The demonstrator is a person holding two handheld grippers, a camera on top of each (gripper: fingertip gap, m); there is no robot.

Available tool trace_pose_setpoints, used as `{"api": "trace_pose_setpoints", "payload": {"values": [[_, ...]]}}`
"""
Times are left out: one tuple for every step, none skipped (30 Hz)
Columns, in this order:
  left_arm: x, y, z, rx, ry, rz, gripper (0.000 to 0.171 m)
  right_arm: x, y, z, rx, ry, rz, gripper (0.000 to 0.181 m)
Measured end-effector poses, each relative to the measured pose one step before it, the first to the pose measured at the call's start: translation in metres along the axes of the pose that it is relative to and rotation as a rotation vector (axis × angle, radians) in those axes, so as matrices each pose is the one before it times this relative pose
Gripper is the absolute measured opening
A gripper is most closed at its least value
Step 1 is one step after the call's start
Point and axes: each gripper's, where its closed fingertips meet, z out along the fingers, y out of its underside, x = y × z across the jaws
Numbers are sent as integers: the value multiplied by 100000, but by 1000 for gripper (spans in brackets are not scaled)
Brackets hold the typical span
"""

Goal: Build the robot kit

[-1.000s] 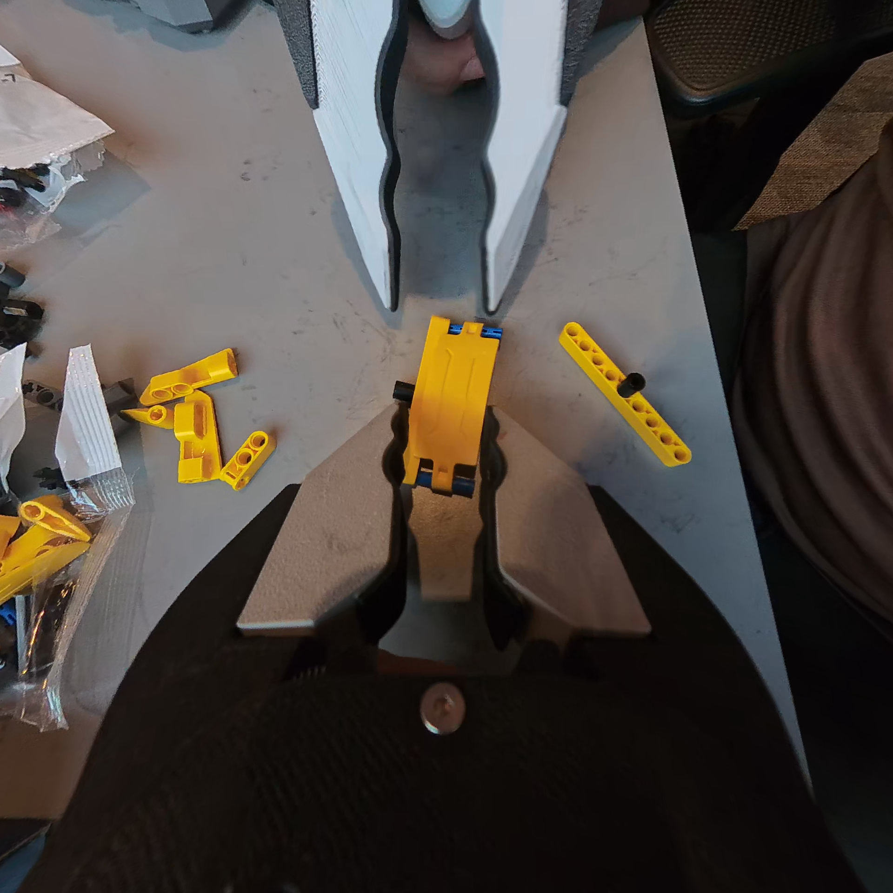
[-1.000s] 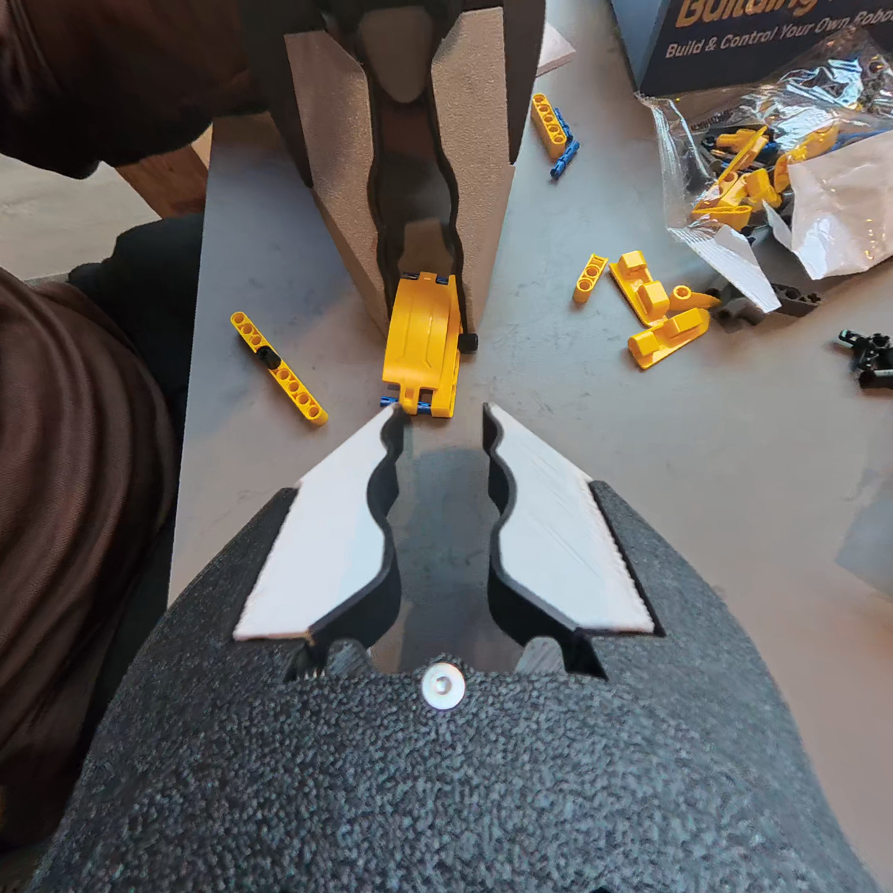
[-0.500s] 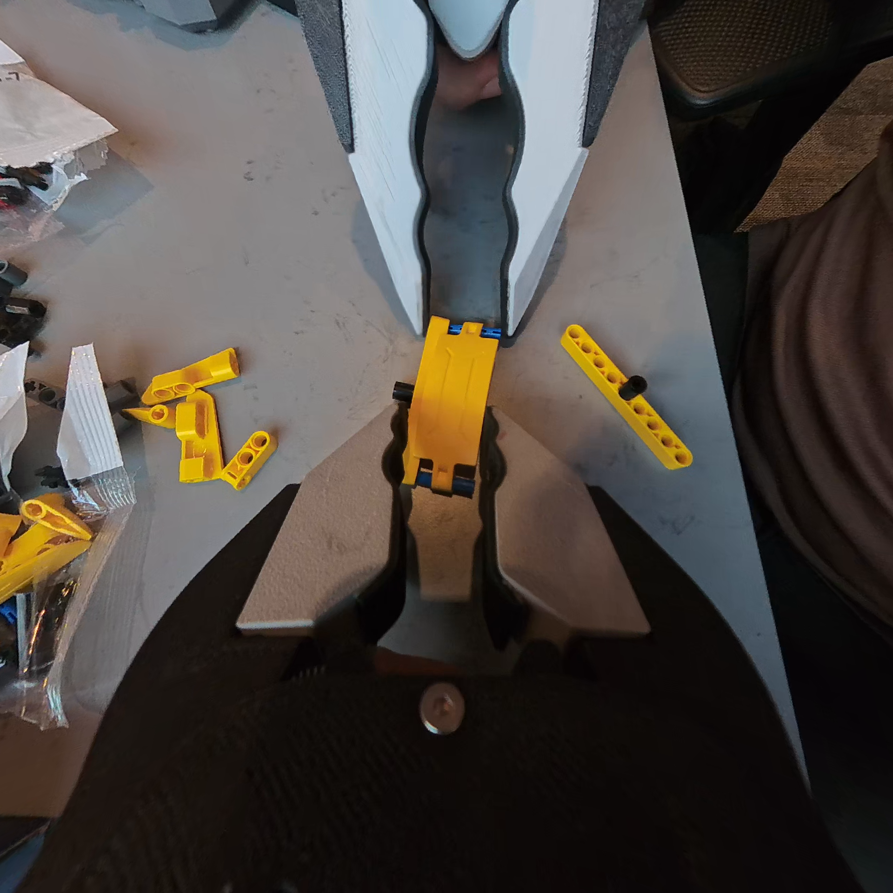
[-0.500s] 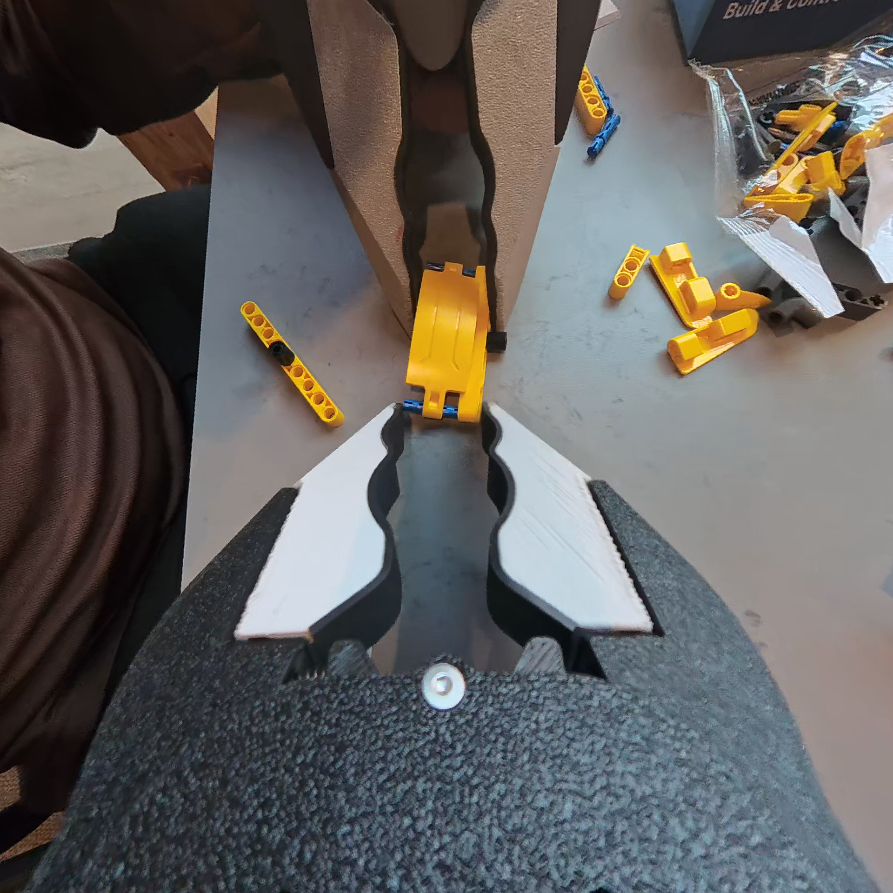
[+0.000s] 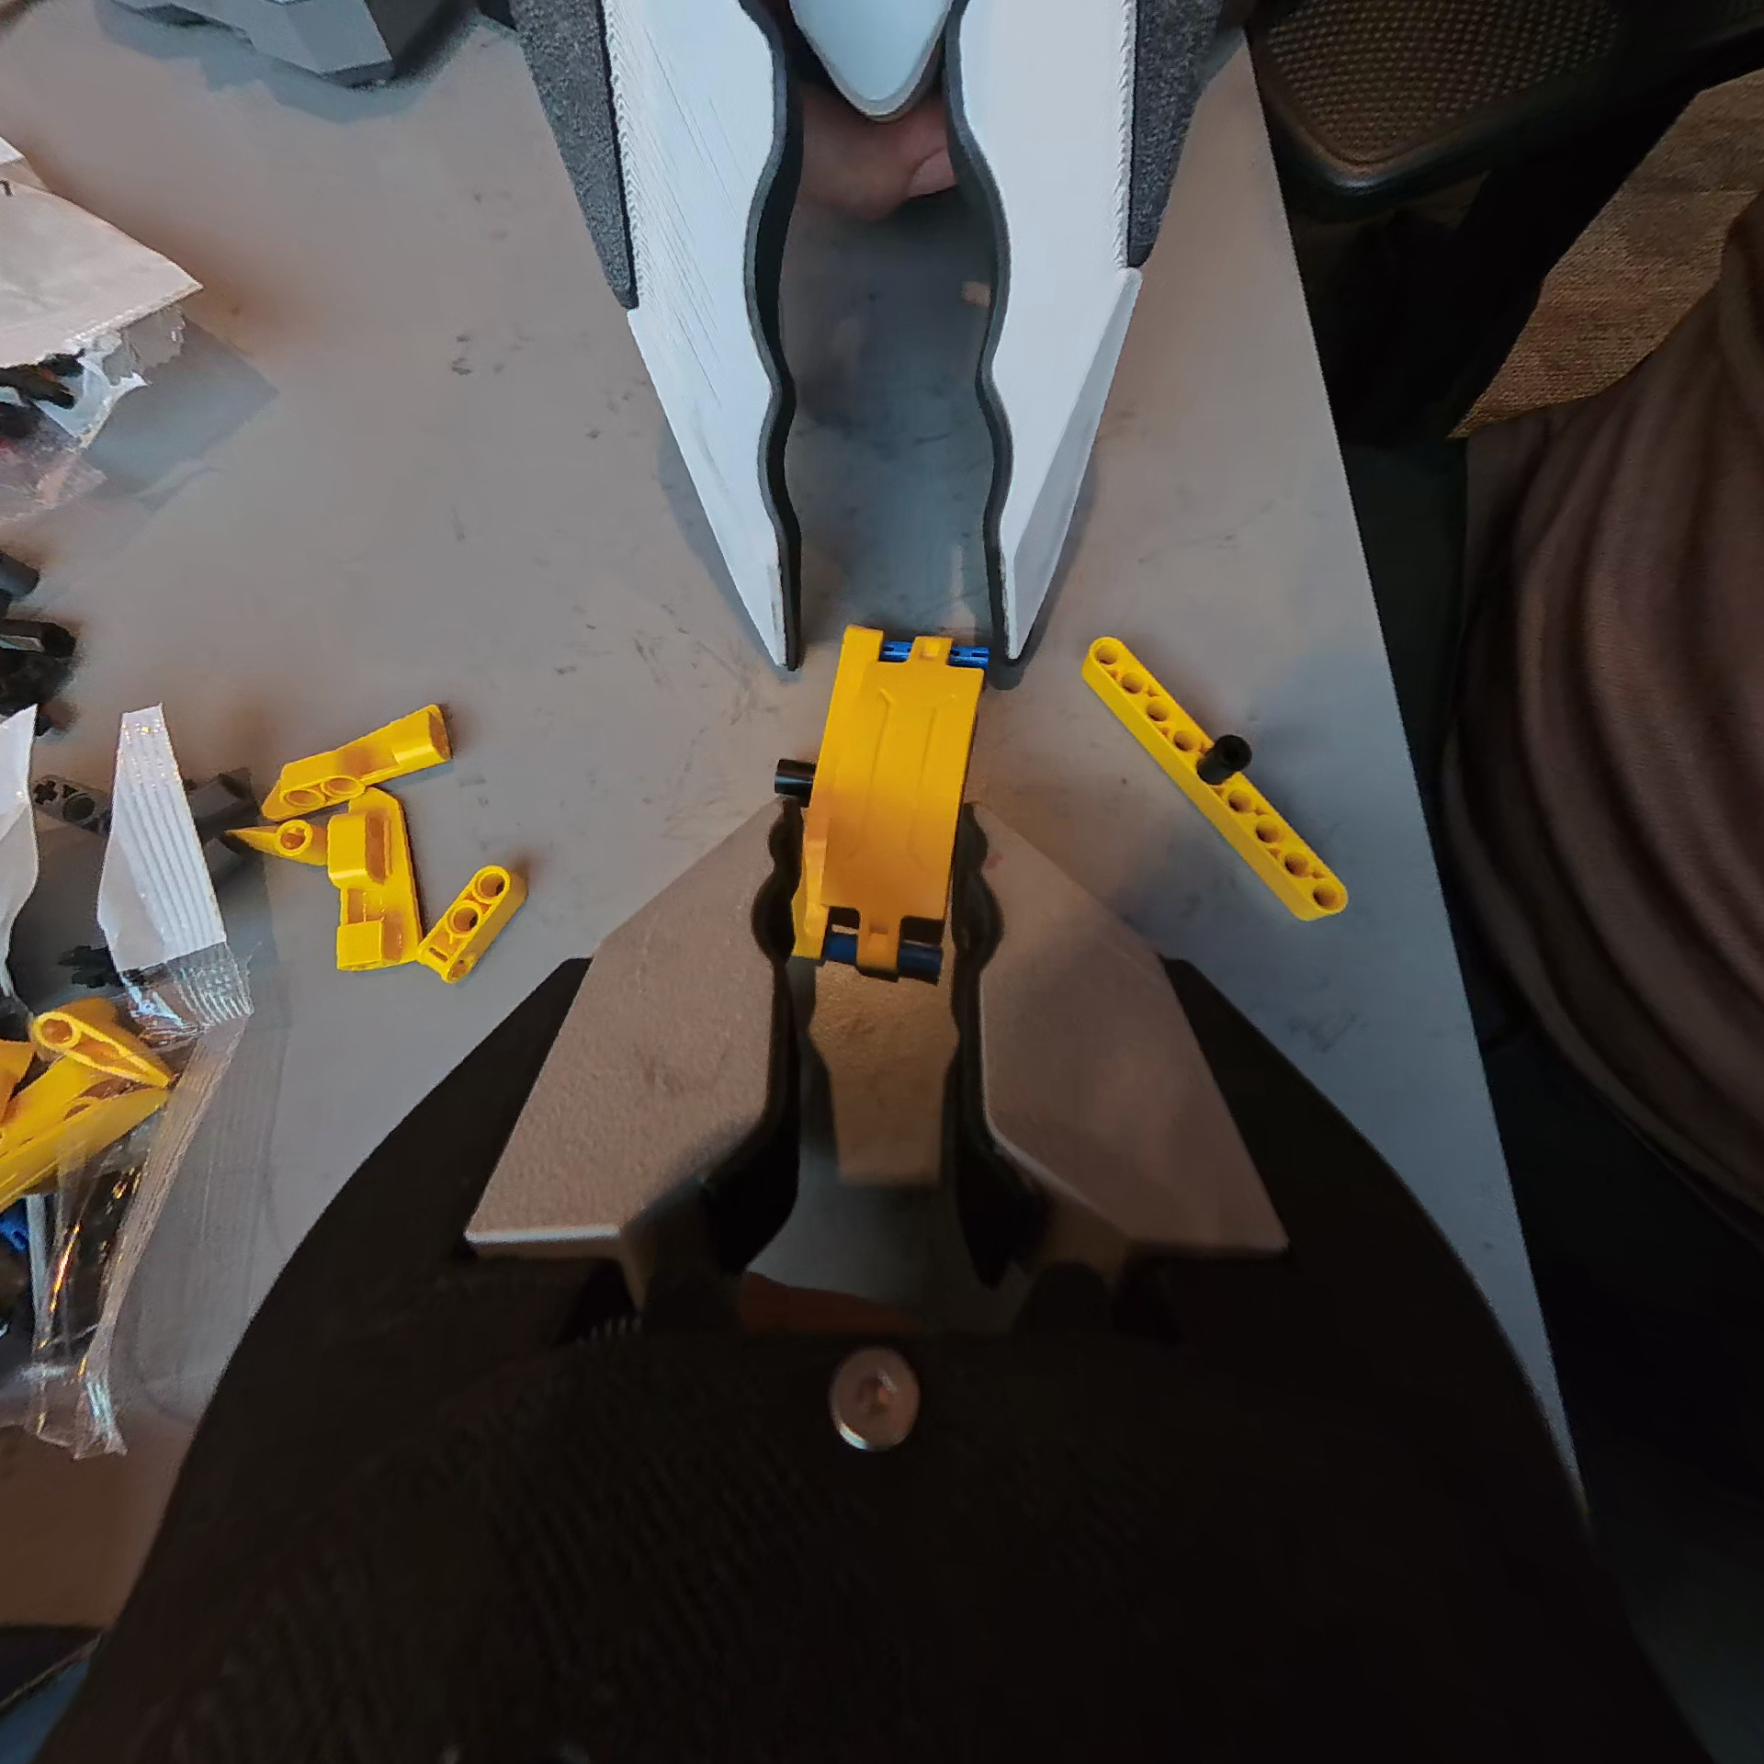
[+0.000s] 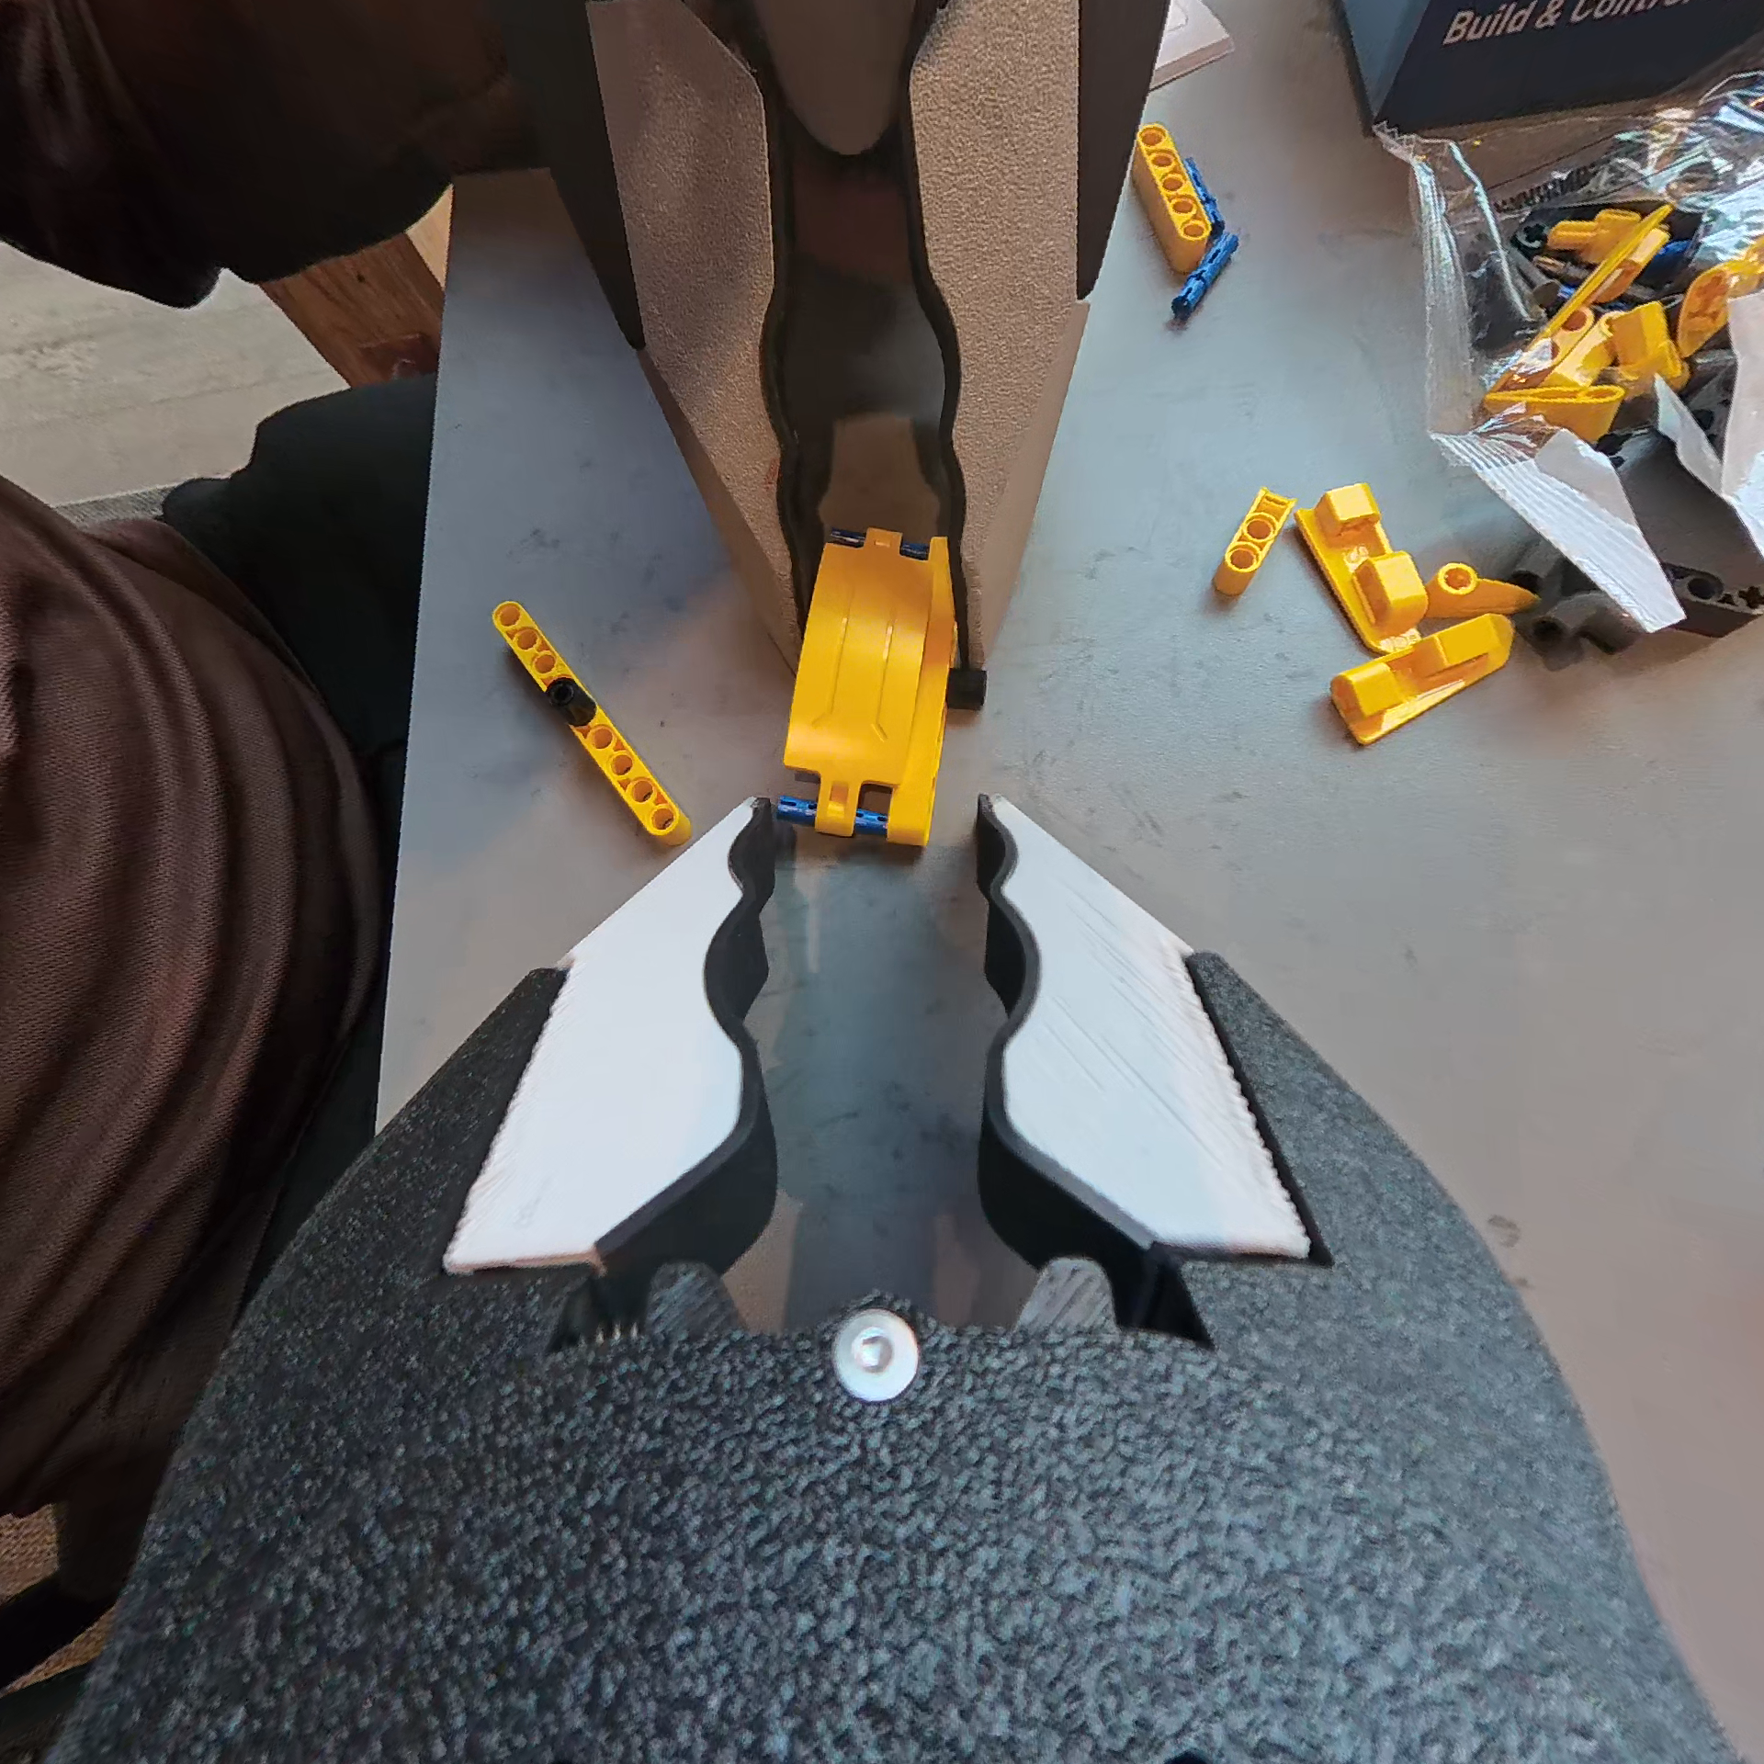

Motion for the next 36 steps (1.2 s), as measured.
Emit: {"api": "trace_pose_setpoints", "payload": {"values": [[13, 0, -14, 11, -258, 290, 30, -1, 24, 22, -185, 72, -139, 42], [-1, 3, -20, 36, -304, 364, 31, -21, 1, 12, -57, 87, -340, 43], [-19, -1, -2, 32, -397, 198, 31, -5, 2, 10, -52, 184, -246, 43], [11, -5, -11, 11, -12, 93, 32, -2, 9, 0, -50, 171, -212, 43], [9, 6, 10, -18, 144, -106, 32, 4, 9, 16, -56, 246, -231, 43], [-11, 7, -2, -56, 265, -348, 32, 32, 5, 8, -80, 431, -279, 43], [-24, 15, 19, -76, 307, -628, 33, 34, 19, 13, -111, 596, -415, 42], [-20, -2, 13, 16, 424, -634, 33, 51, 14, 20, -133, 748, -455, 41], [1, -5, 5, 4, 96, -91, 33, 56, 15, 19, -142, 782, -463, 40], [15, -4, 4, 11, -158, 239, 33, 33, 16, 12, -98, 584, -426, 39], [45, -5, 4, 22, 259, 186, 33, 24, 2, 5, -56, 345, -207, 39], [2, -4, 16, 14, 216, -149, 32, 7, 2, 15, -19, 78, -36, 38], [-88, 0, 9, 53, -240, -579, 31, -67, 1, 3, -29, -425, -161, 37], [-45, -6, 3, 4, 173, -640, 31, -112, -4, 8, -15, -695, -335, 34], [-5, 3, 10, -7, 189, -271, 31, -81, -2, 10, -35, -381, -295, 31], [-5, 1, -2, 8, -72, 62, 31, 3, 10, 4, -7, -19, 66, 31], [-2, -5, 5, 3, -82, 41, 31, 12, -2, -4, 23, -158, 234, 31], [-5, 1, 0, -5, -37, 1, 31, 6, -5, 2, 7, -57, 115, 31], [1, 3, -2, -3, -46, 35, 31, -2, -2, 4, -7, 88, -62, 31], [1, -4, 5, -4, -56, 48, 31, -2, 3, 0, -7, 138, -145, 31], [3, 2, -2, 0, -27, 45, 31, 6, -8, -3, 7, 209, -258, 31], [9, -7, 7, 6, 50, 14, 31, -18, 3, 6, -4, 403, -562, 31], [9, 0, 0, 3, 95, 61, 31, -14, -3, -1, -29, 434, -699, 30], [26, 3, -1, -21, 46, 178, 30, -22, -10, 2, -10, 276, -585, 30], [41, 1, 2, -20, 73, 324, 30, -50, -1, 7, -9, 36, -523, 30], [41, 2, 1, -27, 68, 316, 30, -42, -2, -8, -20, -38, -384, 30], [9, 6, -3, -28, -73, 309, 30, -18, 1, 0, 1, 24, -147, 30], [24, -3, 4, 3, -214, 453, 30, -12, -6, 4, 29, -52, -65, 30], [14, -4, -10, 25, -290, 538, 30, -32, -16, -18, 73, -103, -106, 30], [4, -12, -11, 120, -379, 459, 29, -61, -24, -29, 289, -521, 57, 30], [56, -67, -40, 497, -51, 654, 28, -107, -110, -73, 823, -1141, 410, 29], [-13, 5, 0, -74, -270, 280, 28, -26, -17, -19, 166, -673, 695, 29], [1, -6, 5, 12, 75, -138, 28, 2, -7, -5, 63, -407, 473, 29], [-4, 3, -4, 18, 318, -389, 28, -4, 1, 1, -17, 27, -29, 29], [-3, 3, -4, 21, 313, -415, 27, 13, 11, 9, -48, 158, -131, 29], [-7, -6, 6, 1, 85, -134, 27, -3, -3, 5, -27, -7, 73, 29]]}}
